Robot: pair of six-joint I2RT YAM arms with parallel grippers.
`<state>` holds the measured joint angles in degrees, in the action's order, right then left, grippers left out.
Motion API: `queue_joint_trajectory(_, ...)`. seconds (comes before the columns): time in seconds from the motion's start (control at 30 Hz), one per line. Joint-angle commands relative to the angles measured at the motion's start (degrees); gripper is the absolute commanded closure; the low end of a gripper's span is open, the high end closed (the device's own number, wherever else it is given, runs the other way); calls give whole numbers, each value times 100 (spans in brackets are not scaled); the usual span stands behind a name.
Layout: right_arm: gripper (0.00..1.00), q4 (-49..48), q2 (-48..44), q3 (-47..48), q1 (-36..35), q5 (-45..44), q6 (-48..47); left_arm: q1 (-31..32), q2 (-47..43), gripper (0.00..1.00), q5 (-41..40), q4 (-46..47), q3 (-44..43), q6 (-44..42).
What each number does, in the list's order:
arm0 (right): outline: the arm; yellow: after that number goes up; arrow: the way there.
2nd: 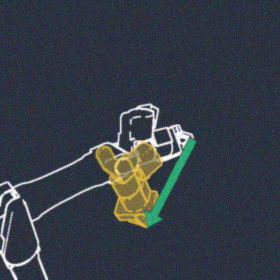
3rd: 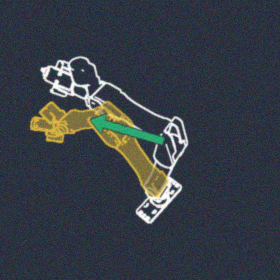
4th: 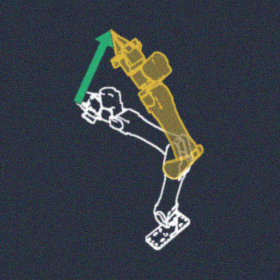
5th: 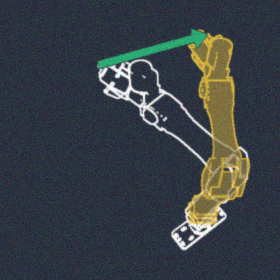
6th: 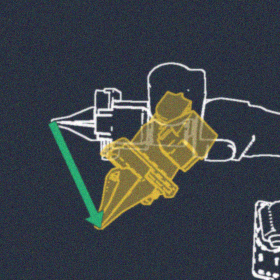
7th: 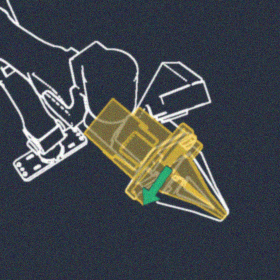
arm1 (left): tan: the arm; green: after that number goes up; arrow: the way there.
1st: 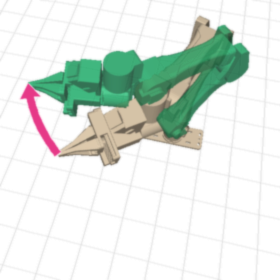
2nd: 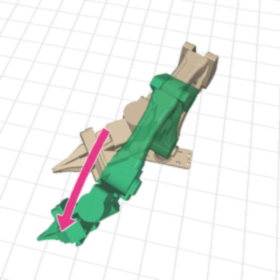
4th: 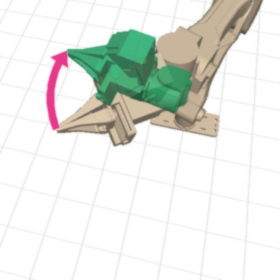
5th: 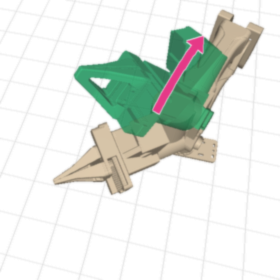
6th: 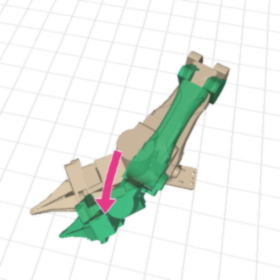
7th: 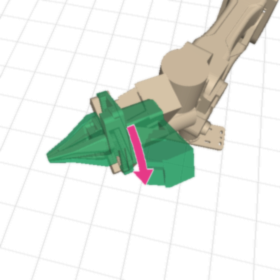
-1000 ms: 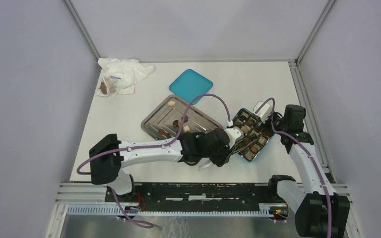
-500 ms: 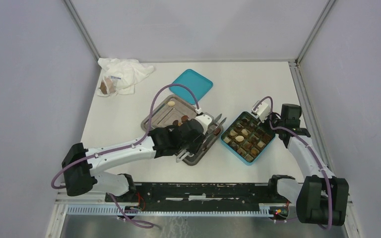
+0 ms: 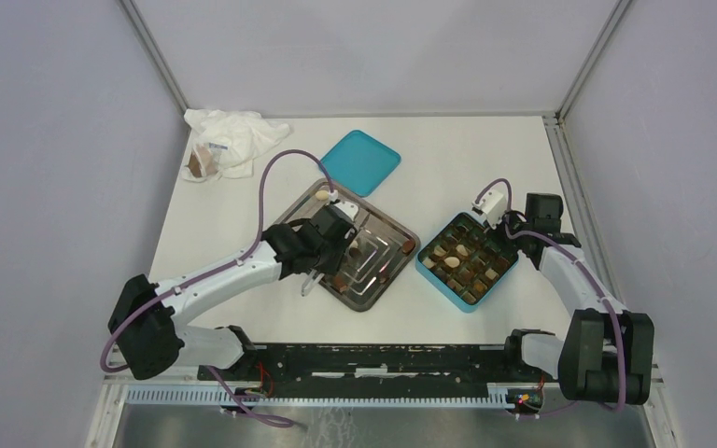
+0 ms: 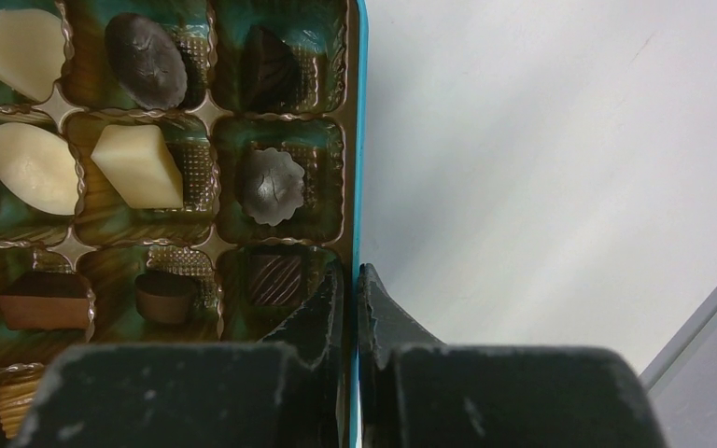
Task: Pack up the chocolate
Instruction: Place the fake chocolate in the packing box, then pick up the fake chocolate from the plate.
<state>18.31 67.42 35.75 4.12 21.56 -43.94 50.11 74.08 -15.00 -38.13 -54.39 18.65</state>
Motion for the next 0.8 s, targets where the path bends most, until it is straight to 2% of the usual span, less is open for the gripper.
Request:
queue_joint_trajectory(0.0,95,9,48,301,-25,-197,-35,-367,64,55,-272,-227,-169,115)
queue_joint_trajectory(0.27,94,15,70,302,-25,-207,-35,-795,514,52,-62,-366,-453,-331)
queue_joint_trajectory(0.77,92,53,97,319,-25,-181,-26,-1169,675,51,906,-233,-612,-635)
